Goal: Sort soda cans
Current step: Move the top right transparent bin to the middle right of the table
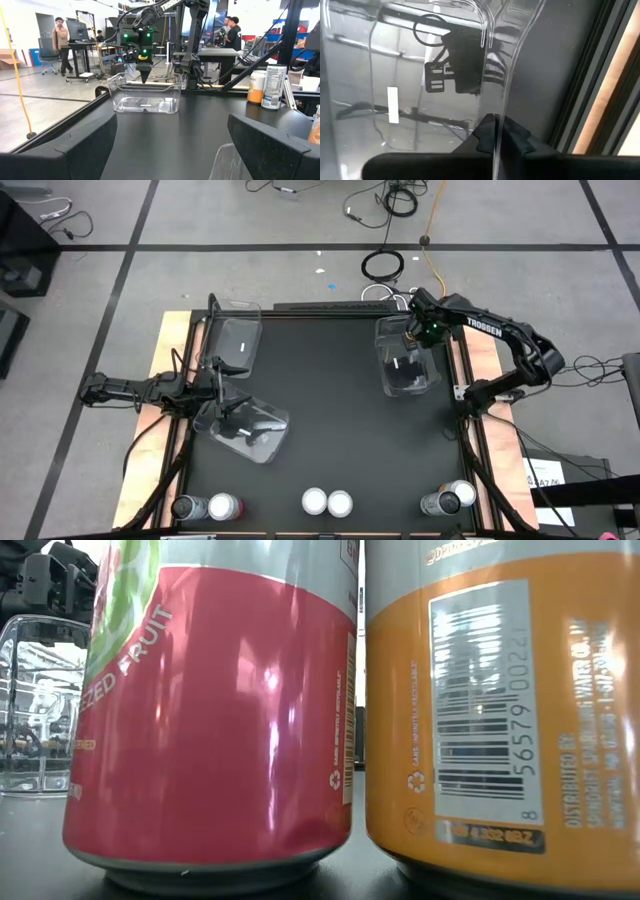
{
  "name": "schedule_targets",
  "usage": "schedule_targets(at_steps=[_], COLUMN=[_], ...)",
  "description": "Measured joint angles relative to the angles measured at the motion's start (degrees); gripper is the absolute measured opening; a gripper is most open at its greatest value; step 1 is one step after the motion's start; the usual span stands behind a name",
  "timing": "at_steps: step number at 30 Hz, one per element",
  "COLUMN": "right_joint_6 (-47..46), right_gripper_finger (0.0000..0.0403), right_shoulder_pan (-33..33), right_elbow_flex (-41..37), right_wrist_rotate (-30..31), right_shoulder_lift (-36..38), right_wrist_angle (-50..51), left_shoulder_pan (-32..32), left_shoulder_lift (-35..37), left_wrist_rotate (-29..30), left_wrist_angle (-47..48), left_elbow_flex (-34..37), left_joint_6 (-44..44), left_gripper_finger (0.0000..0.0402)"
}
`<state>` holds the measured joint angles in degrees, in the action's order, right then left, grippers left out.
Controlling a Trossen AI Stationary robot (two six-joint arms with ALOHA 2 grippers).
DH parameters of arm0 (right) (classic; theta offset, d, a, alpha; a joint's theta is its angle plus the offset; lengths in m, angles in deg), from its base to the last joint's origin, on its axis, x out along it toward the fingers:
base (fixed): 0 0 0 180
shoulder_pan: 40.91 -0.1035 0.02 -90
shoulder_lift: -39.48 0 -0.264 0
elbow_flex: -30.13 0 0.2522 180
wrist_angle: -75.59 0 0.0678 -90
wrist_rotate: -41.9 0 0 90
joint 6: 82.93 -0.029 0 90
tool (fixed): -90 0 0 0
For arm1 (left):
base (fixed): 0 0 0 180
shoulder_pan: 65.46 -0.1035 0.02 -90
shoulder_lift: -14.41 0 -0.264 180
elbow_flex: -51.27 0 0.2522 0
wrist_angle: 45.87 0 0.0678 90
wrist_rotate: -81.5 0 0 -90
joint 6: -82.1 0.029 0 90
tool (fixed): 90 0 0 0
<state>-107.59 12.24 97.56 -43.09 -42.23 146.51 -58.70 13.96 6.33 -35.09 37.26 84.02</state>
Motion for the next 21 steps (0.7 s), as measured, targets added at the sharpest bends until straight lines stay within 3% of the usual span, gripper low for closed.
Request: schedule_targets(at_steps=[8, 14, 21], right_joint_6=[-9.5, -22.6, -41.2], right_gripper_finger=[0.0001, 0.0001, 0.0000], right_shoulder_pan=[-4.8, -15.6, -31.6], right_elbow_flex=[-0.2, -0.2, -0.2], right_wrist_rotate=[-1.9, -2.0, -1.3], right_shoulder_lift=[5.3, 9.0, 8.4], right_wrist_angle=[2.3, 3.9, 3.3], left_shoulder_pan=[0.0, 0.0, 0.0], left_shoulder_lift=[0.0, 0.0, 0.0], left_wrist_rotate=[0.0, 0.0, 0.0], left_wrist_angle=[0.0, 0.0, 0.0], left_elbow_flex=[0.0, 0.0, 0.0], left_joint_6=[0.0, 0.0, 0.0], left_gripper_finger=[0.0389, 0.0389, 0.0389])
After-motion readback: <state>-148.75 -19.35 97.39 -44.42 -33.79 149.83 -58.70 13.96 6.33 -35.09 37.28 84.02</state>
